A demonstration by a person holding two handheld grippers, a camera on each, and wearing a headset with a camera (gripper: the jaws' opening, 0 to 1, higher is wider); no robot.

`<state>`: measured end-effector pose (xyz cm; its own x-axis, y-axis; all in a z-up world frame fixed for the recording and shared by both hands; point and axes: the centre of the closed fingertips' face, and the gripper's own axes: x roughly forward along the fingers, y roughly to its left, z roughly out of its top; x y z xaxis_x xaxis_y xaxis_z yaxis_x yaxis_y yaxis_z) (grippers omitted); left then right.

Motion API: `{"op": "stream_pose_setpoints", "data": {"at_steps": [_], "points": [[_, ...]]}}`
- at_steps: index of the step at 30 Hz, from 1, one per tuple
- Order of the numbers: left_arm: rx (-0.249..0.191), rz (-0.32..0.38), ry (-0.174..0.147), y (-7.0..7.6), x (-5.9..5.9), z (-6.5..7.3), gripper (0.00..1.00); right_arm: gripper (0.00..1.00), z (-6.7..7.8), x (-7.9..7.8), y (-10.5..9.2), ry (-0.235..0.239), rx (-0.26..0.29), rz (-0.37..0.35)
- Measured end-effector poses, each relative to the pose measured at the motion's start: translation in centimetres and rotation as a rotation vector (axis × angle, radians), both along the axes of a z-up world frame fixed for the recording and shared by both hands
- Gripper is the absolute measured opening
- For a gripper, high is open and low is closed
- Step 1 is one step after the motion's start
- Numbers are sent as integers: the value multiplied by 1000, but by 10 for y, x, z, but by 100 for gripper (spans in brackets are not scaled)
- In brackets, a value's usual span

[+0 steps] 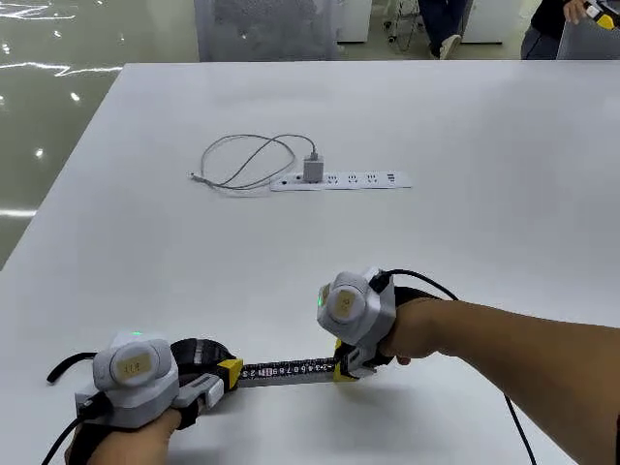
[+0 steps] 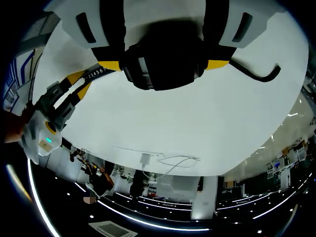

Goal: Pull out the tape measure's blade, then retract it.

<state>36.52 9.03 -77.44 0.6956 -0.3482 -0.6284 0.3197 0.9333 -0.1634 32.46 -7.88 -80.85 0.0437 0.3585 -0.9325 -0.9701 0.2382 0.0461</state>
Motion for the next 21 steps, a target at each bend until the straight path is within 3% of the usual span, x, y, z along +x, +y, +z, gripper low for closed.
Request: {"op": "stream_pose_setpoints", "data": {"at_steps": [21], "points": [[-8, 1, 5, 1, 1, -1, 59, 10, -1, 2, 9, 10, 13, -38]]}}
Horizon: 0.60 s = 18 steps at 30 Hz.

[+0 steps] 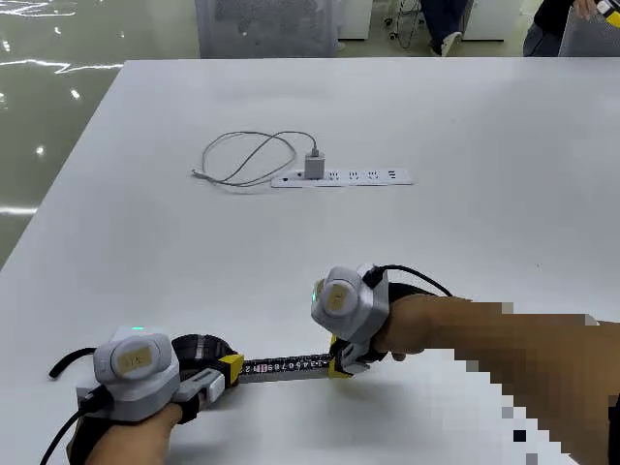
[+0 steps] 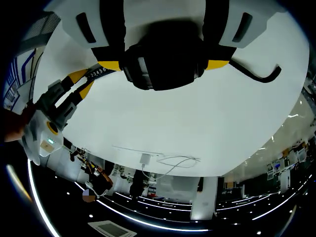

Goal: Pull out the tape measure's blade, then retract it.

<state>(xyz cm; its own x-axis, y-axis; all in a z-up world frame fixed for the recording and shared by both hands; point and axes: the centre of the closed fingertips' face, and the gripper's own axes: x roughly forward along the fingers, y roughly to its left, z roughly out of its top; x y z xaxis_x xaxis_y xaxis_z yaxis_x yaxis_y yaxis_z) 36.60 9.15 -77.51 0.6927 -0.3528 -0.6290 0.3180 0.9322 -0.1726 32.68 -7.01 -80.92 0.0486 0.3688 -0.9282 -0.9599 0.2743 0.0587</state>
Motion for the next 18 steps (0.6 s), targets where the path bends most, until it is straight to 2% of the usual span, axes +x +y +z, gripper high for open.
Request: {"op": "stream_pose_setpoints", "data": {"at_steps": [7, 10, 18], "points": [[0, 0, 0, -1, -1, 0, 59, 10, 0, -1, 2, -2, 10, 14], [-1, 0, 0, -1, -1, 0, 59, 10, 0, 0, 4, 13, 23, -15], [-2, 0, 0, -1, -1, 1, 59, 10, 0, -1, 8, 0, 26, -8]]}}
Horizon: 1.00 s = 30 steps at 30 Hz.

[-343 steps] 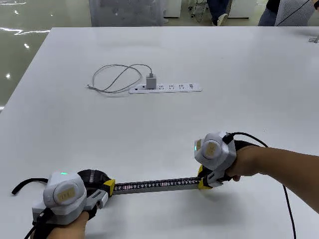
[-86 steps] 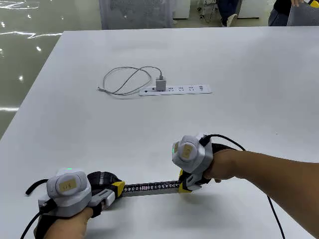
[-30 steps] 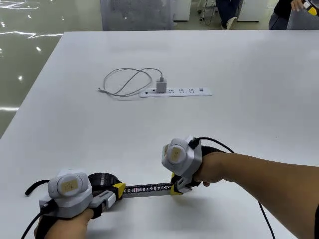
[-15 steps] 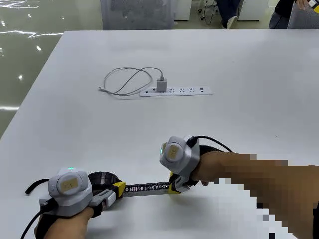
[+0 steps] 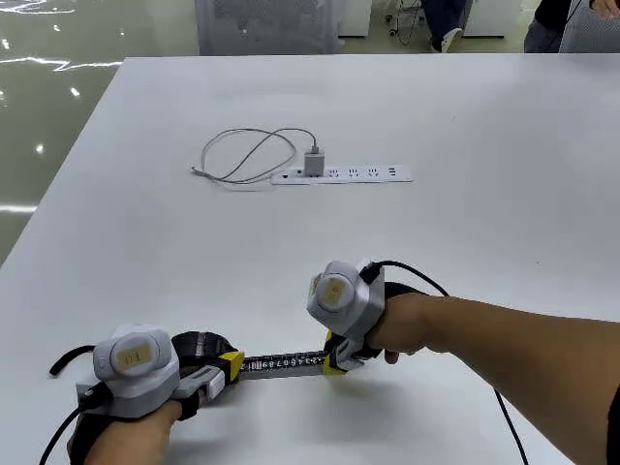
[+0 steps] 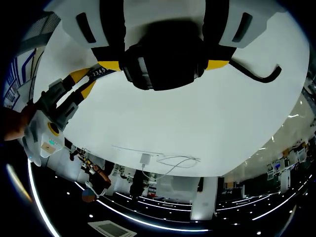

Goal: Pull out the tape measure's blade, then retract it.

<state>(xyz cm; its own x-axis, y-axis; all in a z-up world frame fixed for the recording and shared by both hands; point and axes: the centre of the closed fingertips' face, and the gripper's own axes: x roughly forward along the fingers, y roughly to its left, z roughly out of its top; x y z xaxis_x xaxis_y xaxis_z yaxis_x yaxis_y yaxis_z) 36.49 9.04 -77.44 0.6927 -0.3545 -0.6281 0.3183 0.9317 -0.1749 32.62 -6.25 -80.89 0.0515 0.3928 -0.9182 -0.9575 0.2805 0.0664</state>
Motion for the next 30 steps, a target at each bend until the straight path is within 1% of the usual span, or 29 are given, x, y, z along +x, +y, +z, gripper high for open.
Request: {"op": "stream_pose_setpoints", "data": {"at_steps": [9, 12, 15, 18, 24, 30], "points": [[0, -3, 0, 0, 0, 0, 59, 10, 0, 0, 3, -10, -12, 14], [-1, -4, 1, 0, 0, 0, 59, 10, 0, 0, 4, -16, -7, 28], [-1, -3, -1, 0, 0, 0, 59, 10, 0, 0, 5, -15, 1, 24], [0, -4, -2, 0, 0, 0, 59, 10, 0, 1, 8, -24, 8, 41], [-1, -5, -1, 0, 1, 0, 59, 10, 0, 3, 16, -29, 15, 35], [-1, -6, 0, 0, 0, 0, 59, 10, 0, 3, 18, -28, 13, 31]]}}
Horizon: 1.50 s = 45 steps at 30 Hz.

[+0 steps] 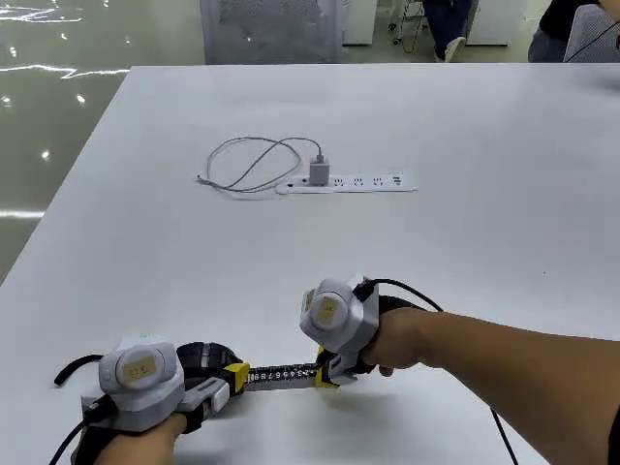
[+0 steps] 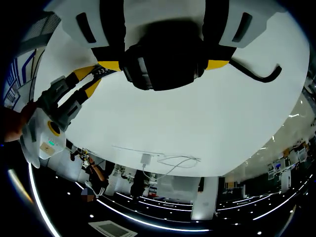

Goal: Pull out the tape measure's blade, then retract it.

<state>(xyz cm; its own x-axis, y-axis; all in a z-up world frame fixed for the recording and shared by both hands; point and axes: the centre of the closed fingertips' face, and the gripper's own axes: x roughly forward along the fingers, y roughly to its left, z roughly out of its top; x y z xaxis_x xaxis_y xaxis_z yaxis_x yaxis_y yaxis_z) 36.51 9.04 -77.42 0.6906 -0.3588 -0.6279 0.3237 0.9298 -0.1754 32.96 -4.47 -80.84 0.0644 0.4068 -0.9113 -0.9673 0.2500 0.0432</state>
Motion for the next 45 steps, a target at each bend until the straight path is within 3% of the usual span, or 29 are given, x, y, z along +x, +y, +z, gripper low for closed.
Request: {"op": "stream_pose_setpoints", "data": {"at_steps": [22, 35, 40, 45], "points": [[-4, 1, 2, 1, 0, 0, 59, 10, -1, -1, 8, -4, 6, 2], [-9, 6, 3, 0, 0, 0, 59, 10, 0, -1, 14, -1, 40, -6], [-11, 7, 5, 1, 0, 0, 59, 10, 0, -1, 16, 21, 58, -29], [-13, 8, 3, 1, 0, 0, 59, 10, 0, -2, 18, 6, 61, -17]]}}
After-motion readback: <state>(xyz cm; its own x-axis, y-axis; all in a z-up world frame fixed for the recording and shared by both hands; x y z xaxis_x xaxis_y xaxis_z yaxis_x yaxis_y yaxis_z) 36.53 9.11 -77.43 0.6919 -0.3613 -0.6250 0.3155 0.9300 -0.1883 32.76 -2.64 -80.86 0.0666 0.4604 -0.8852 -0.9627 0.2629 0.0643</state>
